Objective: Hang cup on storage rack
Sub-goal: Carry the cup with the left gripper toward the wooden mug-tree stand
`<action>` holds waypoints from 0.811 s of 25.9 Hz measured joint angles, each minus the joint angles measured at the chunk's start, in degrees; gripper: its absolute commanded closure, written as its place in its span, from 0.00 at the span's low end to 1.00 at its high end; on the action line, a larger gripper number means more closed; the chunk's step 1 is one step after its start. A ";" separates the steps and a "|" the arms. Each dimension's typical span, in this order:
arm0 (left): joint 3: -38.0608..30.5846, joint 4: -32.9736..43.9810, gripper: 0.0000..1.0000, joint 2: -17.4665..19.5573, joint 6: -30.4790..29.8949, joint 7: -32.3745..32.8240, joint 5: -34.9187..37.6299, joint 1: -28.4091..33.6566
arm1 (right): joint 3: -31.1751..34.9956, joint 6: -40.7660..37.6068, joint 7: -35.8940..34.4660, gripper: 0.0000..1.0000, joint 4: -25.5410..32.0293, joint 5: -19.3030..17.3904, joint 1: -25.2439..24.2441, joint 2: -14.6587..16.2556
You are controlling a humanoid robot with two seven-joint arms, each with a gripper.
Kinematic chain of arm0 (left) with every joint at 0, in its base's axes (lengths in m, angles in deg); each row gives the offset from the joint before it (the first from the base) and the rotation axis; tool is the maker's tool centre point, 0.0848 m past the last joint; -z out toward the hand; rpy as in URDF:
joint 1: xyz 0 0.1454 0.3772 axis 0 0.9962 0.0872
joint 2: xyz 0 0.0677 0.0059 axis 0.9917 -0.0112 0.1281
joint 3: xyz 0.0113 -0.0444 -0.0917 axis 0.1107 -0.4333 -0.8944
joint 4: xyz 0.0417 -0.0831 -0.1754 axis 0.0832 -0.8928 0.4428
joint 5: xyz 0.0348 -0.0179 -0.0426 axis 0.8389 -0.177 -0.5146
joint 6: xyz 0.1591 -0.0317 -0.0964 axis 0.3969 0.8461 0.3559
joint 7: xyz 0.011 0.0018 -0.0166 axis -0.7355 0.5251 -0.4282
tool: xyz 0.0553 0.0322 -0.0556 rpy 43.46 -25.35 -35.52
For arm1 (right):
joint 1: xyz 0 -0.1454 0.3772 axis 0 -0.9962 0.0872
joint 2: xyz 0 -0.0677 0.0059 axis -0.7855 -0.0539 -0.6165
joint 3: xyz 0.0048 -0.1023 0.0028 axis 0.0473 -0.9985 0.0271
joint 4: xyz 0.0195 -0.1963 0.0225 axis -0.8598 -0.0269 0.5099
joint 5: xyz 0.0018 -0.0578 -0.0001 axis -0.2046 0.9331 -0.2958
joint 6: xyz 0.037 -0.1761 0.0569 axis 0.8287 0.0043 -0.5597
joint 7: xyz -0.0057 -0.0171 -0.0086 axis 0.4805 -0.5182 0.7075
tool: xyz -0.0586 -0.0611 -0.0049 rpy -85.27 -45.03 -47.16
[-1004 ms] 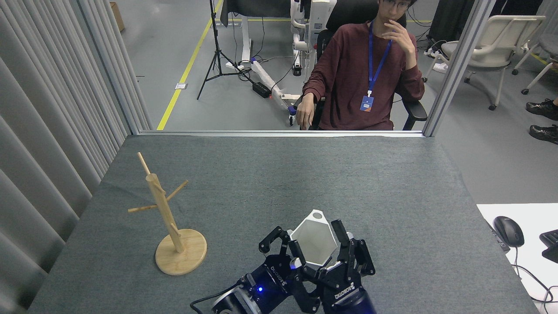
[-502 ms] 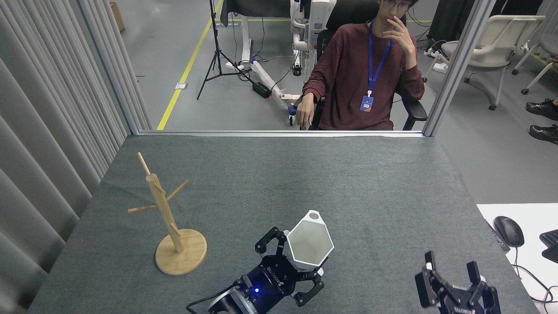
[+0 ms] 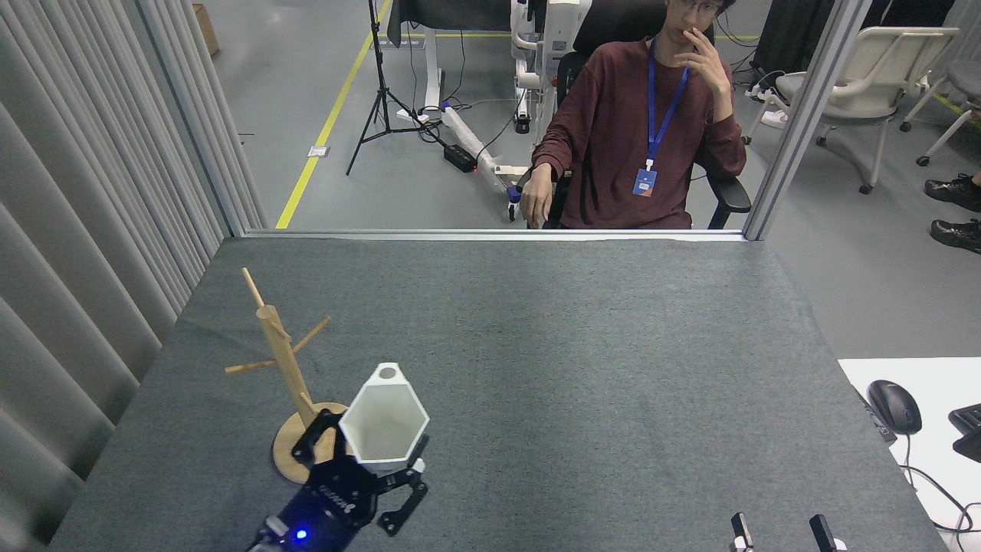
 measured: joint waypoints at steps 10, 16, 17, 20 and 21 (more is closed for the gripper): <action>-16.07 4.27 0.55 1.23 0.43 -1.55 2.64 6.57 | -0.08 -0.03 -0.04 0.01 -0.13 0.55 -0.07 0.06; -21.24 0.03 0.55 1.53 4.47 -1.54 11.10 3.95 | -0.09 0.34 -0.30 0.01 -0.11 1.68 0.11 -0.06; -21.59 -0.68 0.55 1.53 4.99 -1.54 11.89 3.34 | -0.09 0.36 -0.31 0.01 -0.11 1.94 0.14 -0.13; -22.08 -2.89 0.55 1.53 6.37 -1.70 13.88 1.41 | -0.09 0.43 -0.07 0.01 -0.10 2.37 0.17 -0.22; -22.18 -3.65 0.55 1.51 6.73 -1.70 14.43 0.88 | -0.09 0.47 -0.05 0.01 -0.10 2.43 0.19 -0.24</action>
